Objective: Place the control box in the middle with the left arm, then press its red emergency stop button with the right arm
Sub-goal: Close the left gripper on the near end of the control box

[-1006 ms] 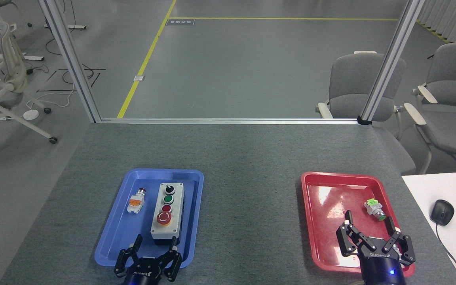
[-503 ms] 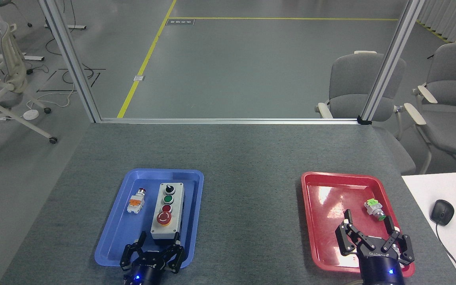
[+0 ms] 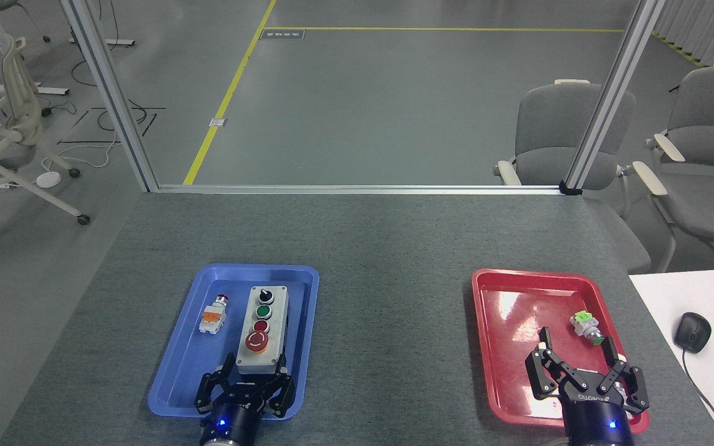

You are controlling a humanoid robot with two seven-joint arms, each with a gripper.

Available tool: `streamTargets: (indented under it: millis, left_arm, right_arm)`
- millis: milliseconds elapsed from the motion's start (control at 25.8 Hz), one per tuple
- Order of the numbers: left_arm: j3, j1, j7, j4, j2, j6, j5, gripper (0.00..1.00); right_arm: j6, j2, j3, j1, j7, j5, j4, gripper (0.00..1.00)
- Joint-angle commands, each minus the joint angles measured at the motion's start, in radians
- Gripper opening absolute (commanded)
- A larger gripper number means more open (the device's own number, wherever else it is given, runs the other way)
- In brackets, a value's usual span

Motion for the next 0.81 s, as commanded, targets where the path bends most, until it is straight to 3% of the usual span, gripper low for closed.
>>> streamTargets:
  millis: [0, 774]
  left_arm:
    - [0.0, -0.02, -0.002, 0.018, -0.01, -0.001, 0.001, 0.99]
    - [0.0, -0.098, -0.002, 0.142, -0.033, -0.005, 0.012, 0.99]
  right_arm:
    - [0.0, -0.001, 0.0, 0.002, 0.0, 0.0, 0.0, 0.99]
    - [0.0, -0.005, 0.0, 0.003, 0.0, 0.0, 0.002, 0.99]
